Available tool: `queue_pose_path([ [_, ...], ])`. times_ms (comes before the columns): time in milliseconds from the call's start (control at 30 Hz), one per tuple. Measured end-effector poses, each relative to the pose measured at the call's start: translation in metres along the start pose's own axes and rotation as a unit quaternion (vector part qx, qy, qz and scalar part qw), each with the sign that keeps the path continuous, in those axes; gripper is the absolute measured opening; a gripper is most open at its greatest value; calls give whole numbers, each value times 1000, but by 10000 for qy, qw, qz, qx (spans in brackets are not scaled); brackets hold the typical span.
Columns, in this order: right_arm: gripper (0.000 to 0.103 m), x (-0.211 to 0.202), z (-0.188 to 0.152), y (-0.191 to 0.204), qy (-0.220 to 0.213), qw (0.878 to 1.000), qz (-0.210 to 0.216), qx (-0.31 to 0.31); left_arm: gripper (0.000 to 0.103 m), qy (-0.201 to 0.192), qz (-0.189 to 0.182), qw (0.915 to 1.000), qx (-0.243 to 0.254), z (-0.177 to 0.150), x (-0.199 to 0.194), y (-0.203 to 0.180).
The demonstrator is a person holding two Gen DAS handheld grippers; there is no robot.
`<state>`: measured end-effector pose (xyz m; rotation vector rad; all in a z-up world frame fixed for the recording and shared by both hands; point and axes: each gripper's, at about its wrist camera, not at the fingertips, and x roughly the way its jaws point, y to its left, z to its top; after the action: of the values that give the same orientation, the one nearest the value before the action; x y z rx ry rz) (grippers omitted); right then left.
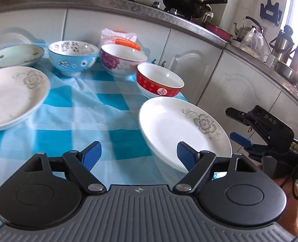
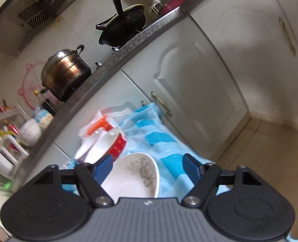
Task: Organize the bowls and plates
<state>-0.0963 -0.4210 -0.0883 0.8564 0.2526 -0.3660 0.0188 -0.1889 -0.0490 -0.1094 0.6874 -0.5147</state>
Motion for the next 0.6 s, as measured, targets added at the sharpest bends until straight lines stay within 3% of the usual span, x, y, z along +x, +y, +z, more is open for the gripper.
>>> queue_pose_path([
  [100, 75, 3, 2, -2, 125, 9996, 238, 110, 96, 56, -48, 10000, -57, 2, 14, -7],
  [333, 75, 14, -1, 0, 443, 9979, 461, 65, 79, 156, -104, 9996, -191, 6, 39, -17],
  [600, 80, 16, -1, 4, 541, 9969, 563, -15, 75, 192, -211, 9993, -248, 8, 49, -19],
])
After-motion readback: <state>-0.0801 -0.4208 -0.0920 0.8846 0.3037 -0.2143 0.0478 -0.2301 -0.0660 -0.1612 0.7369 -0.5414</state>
